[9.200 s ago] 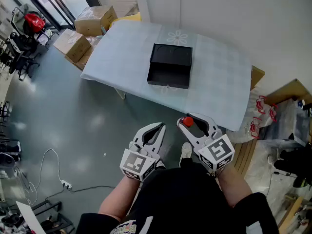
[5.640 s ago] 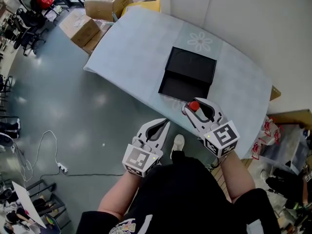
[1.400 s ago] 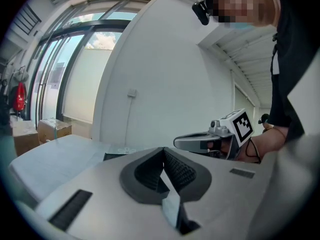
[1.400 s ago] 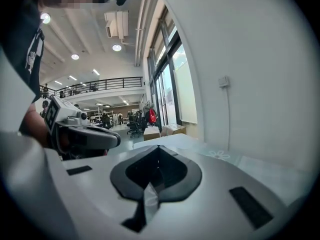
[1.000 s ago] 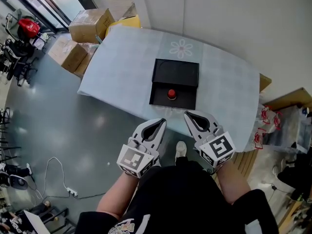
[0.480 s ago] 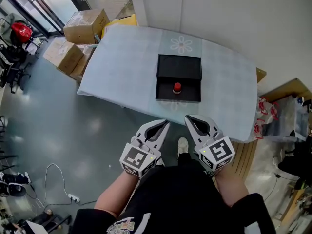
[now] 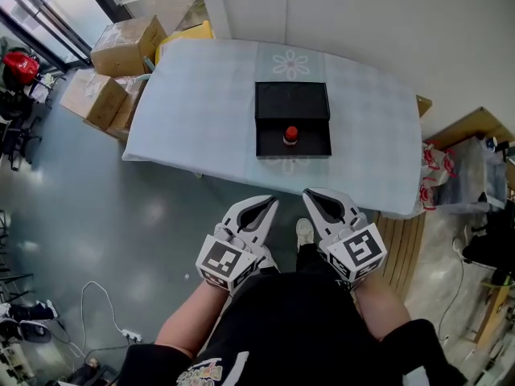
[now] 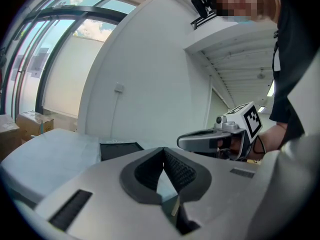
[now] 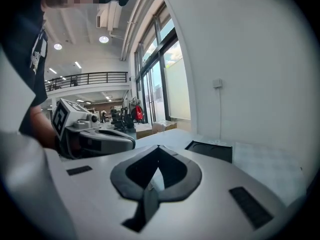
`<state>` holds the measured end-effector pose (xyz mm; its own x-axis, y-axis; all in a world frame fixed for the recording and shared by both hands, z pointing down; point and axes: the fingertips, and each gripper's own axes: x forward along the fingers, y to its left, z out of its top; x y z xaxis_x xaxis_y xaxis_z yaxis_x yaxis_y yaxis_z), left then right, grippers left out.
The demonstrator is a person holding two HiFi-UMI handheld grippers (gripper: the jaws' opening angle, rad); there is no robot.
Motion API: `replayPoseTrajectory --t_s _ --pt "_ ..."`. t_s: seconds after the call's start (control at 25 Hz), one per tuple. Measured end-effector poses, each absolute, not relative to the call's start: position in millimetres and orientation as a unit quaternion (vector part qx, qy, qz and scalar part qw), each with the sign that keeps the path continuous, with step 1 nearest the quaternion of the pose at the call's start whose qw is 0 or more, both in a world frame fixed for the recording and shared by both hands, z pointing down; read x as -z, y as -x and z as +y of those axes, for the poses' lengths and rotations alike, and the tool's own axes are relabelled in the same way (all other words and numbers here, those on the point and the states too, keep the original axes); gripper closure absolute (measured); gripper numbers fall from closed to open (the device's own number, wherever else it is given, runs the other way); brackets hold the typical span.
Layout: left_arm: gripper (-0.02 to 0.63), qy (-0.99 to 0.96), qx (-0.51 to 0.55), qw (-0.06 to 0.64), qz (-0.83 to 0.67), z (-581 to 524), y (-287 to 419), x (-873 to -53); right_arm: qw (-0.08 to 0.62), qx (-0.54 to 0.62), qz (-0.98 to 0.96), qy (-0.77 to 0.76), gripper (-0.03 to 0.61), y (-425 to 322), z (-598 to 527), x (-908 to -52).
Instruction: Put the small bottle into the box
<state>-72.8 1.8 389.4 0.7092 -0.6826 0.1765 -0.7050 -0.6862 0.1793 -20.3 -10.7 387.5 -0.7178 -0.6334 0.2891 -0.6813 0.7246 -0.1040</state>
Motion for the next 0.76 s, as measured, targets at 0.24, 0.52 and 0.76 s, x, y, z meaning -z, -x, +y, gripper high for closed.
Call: replayPoseTrajectory --t_s 0.24,0.52,0.76 --pt "0.606 -0.921 -0.047 0.115 -0.369 4.1 71.9 -387.7 0.117 -0.102 -0.916 -0.369 0.569 19.5 -6.1 -385.4" --pt "0.606 -0.921 -0.048 0.119 -0.367 7.8 71.0 -387.5 0.116 -0.097 -0.917 -0.370 0.569 19.8 -3.1 -382.0" --pt "0.606 -0.920 -0.048 0.121 -0.369 15.0 70.3 -387.2 0.116 -0.096 -0.917 -0.369 0.569 18.0 3.1 -380.1"
